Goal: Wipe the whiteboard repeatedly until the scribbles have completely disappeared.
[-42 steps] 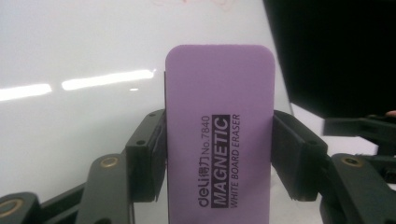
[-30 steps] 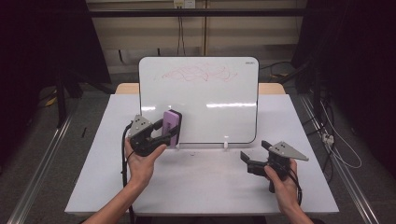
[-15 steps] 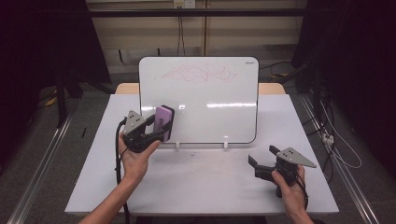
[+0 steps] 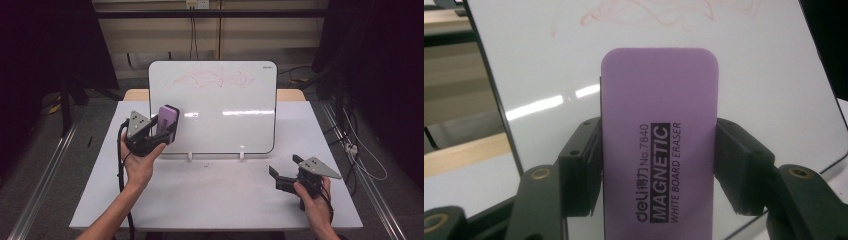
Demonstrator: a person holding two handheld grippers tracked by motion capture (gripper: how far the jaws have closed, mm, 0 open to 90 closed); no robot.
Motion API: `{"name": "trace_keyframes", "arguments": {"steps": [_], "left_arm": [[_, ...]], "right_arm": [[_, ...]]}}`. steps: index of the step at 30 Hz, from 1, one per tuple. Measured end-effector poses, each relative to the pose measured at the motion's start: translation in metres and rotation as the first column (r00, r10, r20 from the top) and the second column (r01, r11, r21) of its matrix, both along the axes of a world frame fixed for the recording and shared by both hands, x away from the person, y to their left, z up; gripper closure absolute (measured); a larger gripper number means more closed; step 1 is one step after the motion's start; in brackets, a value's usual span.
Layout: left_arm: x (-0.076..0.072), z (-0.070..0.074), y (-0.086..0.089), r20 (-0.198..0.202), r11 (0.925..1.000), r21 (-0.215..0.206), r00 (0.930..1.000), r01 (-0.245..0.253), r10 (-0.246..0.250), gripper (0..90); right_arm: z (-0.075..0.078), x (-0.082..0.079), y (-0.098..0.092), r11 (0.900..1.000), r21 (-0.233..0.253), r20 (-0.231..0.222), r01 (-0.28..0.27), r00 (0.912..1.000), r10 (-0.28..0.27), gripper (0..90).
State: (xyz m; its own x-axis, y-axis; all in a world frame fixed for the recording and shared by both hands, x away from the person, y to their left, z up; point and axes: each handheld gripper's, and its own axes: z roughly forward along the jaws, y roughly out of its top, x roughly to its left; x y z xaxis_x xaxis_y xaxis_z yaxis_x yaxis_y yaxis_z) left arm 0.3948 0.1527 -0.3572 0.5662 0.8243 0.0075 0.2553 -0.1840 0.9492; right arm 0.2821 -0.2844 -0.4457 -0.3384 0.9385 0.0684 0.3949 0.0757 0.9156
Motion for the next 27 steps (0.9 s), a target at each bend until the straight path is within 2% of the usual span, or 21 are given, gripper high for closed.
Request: {"name": "trace_keyframes", "arguments": {"steps": [2, 4, 6, 8, 9, 13, 16, 17, 20, 25, 27], "left_arm": [[0.003, 0.008, 0.001, 0.022, 0.9999, 0.011, 0.9997, 0.006, -0.007, 41.3], [0.004, 0.011, 0.001, 0.023, 0.9999, 0.007, 0.9997, 0.010, -0.010, 41.3], [0.007, 0.016, 0.002, 0.042, 0.9993, 0.037, 0.9991, -0.001, 0.000, 41.3], [0.010, 0.020, 0.001, 0.050, 0.9987, 0.049, 0.9987, -0.012, 0.010, 41.3], [0.012, 0.022, 0.002, 0.048, 0.9981, 0.059, 0.9988, -0.014, 0.012, 41.3], [0.021, 0.025, 0.003, 0.047, 0.9977, 0.056, 0.9983, -0.038, 0.035, 41.3], [0.027, 0.026, 0.004, 0.057, 0.9953, 0.079, 0.9970, -0.056, 0.051, 41.3], [0.030, 0.026, 0.004, 0.048, 0.9956, 0.076, 0.9975, -0.056, 0.052, 41.3], [0.037, 0.028, 0.002, 0.048, 0.9929, 0.097, 0.9968, -0.068, 0.063, 41.3], [0.045, 0.038, -0.003, 0.081, 0.9843, 0.147, 0.9930, -0.097, 0.086, 41.3], [0.049, 0.043, -0.007, 0.092, 0.9787, 0.180, 0.9922, -0.100, 0.084, 41.3]], "right_arm": [[0.000, -0.002, -0.001, 1.000, -0.011, -0.002, -0.006, 1.0000, 0.006, 5.8], [-0.001, -0.004, -0.002, 1.000, -0.012, -0.005, -0.010, 0.9999, 0.010, 5.6], [-0.004, -0.005, -0.005, 1.000, -0.007, -0.014, -0.009, 0.9999, 0.009, 5.2], [-0.004, -0.006, -0.006, 1.000, 0.000, -0.007, -0.017, 0.9998, 0.017, 5.3], [-0.004, -0.006, -0.006, 1.000, 0.000, -0.007, -0.017, 0.9998, 0.017, 5.3], [-0.005, -0.006, -0.004, 0.999, 0.000, -0.003, -0.033, 0.9994, 0.033, 5.2], [-0.006, -0.008, -0.002, 0.999, 0.004, -0.008, -0.042, 0.9991, 0.042, 5.2], [-0.006, -0.008, -0.002, 0.999, 0.003, -0.003, -0.043, 0.9991, 0.043, 5.2], [-0.005, -0.009, -0.003, 0.999, 0.006, 0.005, -0.041, 0.9991, 0.041, 5.2], [-0.005, -0.009, -0.004, 0.999, 0.009, 0.005, -0.040, 0.9992, 0.040, 4.9], [-0.004, -0.009, -0.005, 0.999, 0.016, 0.012, -0.038, 0.9992, 0.037, 3.9]]}}
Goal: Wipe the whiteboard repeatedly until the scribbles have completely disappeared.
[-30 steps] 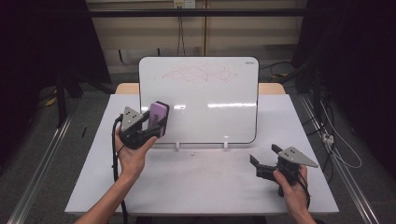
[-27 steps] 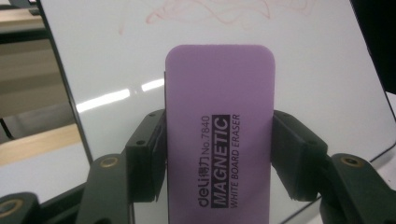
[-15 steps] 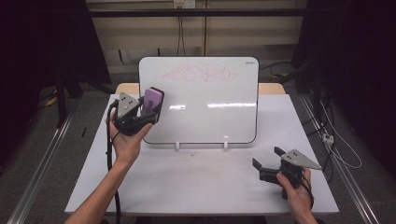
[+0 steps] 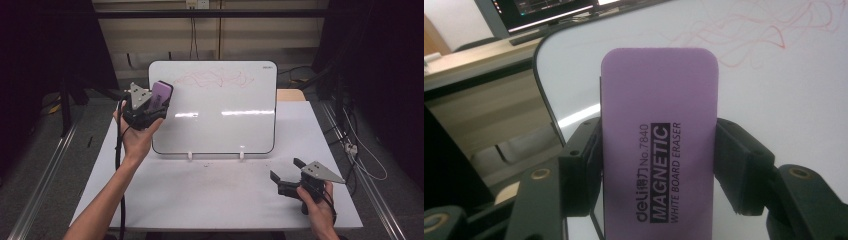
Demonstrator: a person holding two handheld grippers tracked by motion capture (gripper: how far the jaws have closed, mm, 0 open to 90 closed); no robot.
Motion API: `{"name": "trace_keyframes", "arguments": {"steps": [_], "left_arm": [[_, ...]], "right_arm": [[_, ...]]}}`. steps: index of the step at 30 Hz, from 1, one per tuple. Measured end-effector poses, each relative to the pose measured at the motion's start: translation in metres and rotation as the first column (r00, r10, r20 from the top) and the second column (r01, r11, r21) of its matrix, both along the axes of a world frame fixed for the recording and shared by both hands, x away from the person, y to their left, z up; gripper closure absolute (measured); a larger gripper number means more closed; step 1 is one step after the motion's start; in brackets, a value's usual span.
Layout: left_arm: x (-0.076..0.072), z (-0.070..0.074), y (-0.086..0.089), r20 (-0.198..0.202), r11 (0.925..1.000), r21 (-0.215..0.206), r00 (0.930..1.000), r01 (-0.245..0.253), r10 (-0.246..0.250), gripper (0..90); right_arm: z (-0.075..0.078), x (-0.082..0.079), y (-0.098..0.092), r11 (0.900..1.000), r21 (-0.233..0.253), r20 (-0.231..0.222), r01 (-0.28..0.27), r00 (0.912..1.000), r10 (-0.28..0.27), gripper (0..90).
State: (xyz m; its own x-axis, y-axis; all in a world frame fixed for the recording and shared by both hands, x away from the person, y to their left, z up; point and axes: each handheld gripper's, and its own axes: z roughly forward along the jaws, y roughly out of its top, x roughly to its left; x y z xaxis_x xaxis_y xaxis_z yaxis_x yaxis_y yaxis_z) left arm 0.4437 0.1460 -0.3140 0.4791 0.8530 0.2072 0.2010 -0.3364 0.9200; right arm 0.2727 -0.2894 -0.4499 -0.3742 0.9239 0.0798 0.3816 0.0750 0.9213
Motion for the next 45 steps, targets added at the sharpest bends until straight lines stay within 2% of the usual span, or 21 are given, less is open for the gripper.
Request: {"name": "trace_keyframes", "arguments": {"steps": [4, 9, 20, 24, 26, 32, 34, 37, 42, 45], "left_arm": [[0.006, 0.009, -0.007, 0.026, 0.9987, 0.051, 0.9997, -0.002, 0.001, 41.3], [0.015, 0.016, -0.013, 0.045, 0.9958, 0.089, 0.9988, -0.020, 0.016, 41.3], [0.036, 0.021, -0.017, 0.055, 0.9922, 0.108, 0.9969, -0.062, 0.056, 41.3], [0.043, 0.024, -0.019, 0.060, 0.9884, 0.130, 0.9956, -0.079, 0.072, 41.3], [0.046, 0.025, -0.019, 0.061, 0.9882, 0.125, 0.9947, -0.089, 0.082, 41.3], [0.058, 0.026, -0.023, 0.059, 0.9795, 0.158, 0.9914, -0.125, 0.117, 41.3], [0.061, 0.028, -0.027, 0.072, 0.9731, 0.186, 0.9896, -0.136, 0.124, 41.3], [0.066, 0.029, -0.029, 0.085, 0.9673, 0.201, 0.9866, -0.154, 0.140, 41.3], [0.074, 0.027, -0.032, 0.083, 0.9592, 0.219, 0.9829, -0.179, 0.164, 41.3], [0.074, 0.024, -0.038, 0.089, 0.9502, 0.254, 0.9825, -0.181, 0.163, 41.4]], "right_arm": [[0.000, 0.000, 0.000, 1.000, -0.002, -0.003, 0.000, 1.0000, 0.000, 3.8], [-0.001, 0.001, 0.000, 1.000, -0.005, -0.005, -0.002, 1.0000, 0.002, 3.8], [-0.001, 0.002, 0.000, 1.000, -0.006, -0.005, 0.003, 1.0000, -0.003, 3.8], [-0.001, 0.002, 0.000, 1.000, -0.007, -0.008, 0.003, 1.0000, -0.003, 3.8], [0.000, 0.002, 0.000, 1.000, -0.010, -0.006, 0.003, 1.0000, -0.003, 3.8], [-0.001, 0.003, -0.001, 1.000, -0.003, -0.011, 0.007, 0.9999, -0.007, 3.8], [-0.001, 0.003, -0.001, 1.000, -0.003, -0.011, 0.004, 0.9999, -0.005, 3.8], [-0.001, 0.003, -0.001, 1.000, -0.002, -0.011, 0.003, 0.9999, -0.003, 3.8], [-0.001, 0.003, -0.002, 1.000, -0.001, -0.011, 0.004, 0.9999, -0.004, 3.8], [-0.002, 0.003, -0.002, 1.000, 0.000, -0.013, 0.002, 0.9999, -0.002, 3.8]]}}
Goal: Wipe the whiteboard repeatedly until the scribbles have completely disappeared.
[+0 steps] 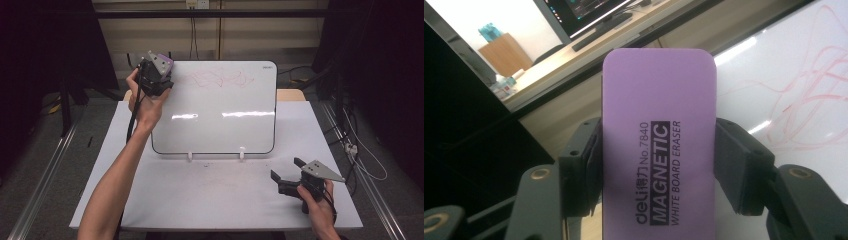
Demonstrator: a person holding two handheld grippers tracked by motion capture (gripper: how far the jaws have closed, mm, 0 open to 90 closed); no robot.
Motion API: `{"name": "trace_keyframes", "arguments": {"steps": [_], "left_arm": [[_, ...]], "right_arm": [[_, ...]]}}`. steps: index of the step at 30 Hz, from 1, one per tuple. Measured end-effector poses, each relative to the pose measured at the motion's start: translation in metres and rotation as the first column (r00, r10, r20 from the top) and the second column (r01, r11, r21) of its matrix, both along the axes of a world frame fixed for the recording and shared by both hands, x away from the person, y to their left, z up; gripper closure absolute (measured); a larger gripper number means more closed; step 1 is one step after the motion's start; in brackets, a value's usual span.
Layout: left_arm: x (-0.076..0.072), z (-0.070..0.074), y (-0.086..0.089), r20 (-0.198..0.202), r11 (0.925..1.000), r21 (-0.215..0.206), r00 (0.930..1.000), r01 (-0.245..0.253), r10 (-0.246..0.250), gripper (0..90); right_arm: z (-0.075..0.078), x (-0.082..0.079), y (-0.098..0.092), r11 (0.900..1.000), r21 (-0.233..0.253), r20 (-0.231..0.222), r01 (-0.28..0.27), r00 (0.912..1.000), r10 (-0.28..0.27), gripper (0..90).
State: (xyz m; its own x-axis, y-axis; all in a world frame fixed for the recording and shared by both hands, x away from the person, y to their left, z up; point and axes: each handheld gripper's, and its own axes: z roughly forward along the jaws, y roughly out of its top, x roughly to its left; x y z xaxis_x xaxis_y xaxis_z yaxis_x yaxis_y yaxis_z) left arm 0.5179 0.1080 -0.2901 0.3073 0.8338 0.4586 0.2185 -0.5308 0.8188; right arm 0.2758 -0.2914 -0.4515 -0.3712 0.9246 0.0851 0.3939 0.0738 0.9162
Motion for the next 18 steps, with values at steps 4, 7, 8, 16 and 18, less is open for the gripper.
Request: {"name": "trace_keyframes", "arguments": {"steps": [4, 7, 8, 16, 18], "left_arm": [[-0.002, -0.006, -0.010, -0.009, 0.9993, 0.034, 0.9999, 0.013, -0.012, 41.4], [-0.006, -0.011, -0.022, -0.010, 0.9955, 0.089, 0.9994, 0.033, -0.032, 41.4], [-0.008, -0.014, -0.026, -0.008, 0.9935, 0.106, 0.9992, 0.041, -0.040, 41.4], [-0.015, -0.017, -0.027, -0.026, 0.9933, 0.079, 0.9963, 0.083, -0.082, 41.3], [-0.009, -0.012, -0.018, -0.019, 0.9967, 0.060, 0.9984, 0.055, -0.054, 41.3]], "right_arm": [[0.000, 0.000, 0.001, 1.000, 0.000, 0.001, -0.003, 1.0000, 0.003, 3.8], [0.000, 0.000, 0.001, 1.000, -0.001, 0.004, -0.007, 1.0000, 0.007, 3.8], [0.000, 0.000, 0.001, 1.000, -0.002, 0.005, -0.008, 1.0000, 0.008, 3.8], [0.000, 0.000, 0.002, 1.000, -0.001, 0.003, -0.013, 0.9999, 0.013, 3.8], [0.000, 0.000, 0.002, 1.000, 0.001, 0.002, -0.012, 0.9999, 0.012, 3.8]]}}
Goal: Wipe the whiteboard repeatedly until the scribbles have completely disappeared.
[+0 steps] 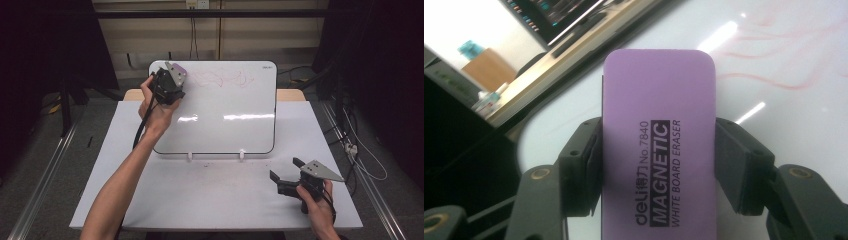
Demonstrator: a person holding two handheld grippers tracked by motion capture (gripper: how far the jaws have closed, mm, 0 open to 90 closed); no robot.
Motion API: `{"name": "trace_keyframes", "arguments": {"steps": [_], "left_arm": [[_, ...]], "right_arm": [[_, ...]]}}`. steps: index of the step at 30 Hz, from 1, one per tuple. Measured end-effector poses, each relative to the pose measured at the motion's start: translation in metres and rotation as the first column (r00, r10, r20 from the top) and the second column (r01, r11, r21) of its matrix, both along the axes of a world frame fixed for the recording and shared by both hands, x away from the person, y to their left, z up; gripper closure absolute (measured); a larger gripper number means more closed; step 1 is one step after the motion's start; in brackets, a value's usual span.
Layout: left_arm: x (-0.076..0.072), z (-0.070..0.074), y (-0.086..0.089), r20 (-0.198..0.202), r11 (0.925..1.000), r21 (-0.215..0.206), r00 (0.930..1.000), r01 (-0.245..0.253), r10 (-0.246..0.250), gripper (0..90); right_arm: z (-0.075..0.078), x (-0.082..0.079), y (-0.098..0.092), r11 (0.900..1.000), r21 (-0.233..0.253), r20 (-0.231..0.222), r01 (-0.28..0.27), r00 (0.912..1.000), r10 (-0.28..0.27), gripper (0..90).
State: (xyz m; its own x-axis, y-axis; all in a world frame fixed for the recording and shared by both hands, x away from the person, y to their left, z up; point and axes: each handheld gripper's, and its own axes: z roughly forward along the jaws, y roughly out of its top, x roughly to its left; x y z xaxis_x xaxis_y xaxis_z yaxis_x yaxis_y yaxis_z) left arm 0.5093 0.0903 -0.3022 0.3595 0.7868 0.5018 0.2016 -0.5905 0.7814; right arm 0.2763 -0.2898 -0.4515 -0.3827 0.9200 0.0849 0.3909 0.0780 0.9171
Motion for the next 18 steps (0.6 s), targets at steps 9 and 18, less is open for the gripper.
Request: {"name": "trace_keyframes", "arguments": {"steps": [9, 18], "left_arm": [[0.018, 0.018, 0.035, -0.026, 0.9944, -0.065, 0.9963, -0.084, 0.082, 41.4], [0.010, 0.009, -0.002, -0.014, 0.9997, -0.002, 0.9996, -0.023, 0.023, 41.4]], "right_arm": [[0.000, 0.001, 0.000, 1.000, 0.003, -0.004, -0.001, 1.0000, 0.001, 3.8], [0.000, 0.001, 0.000, 1.000, 0.010, -0.005, -0.002, 1.0000, 0.002, 3.8]]}}
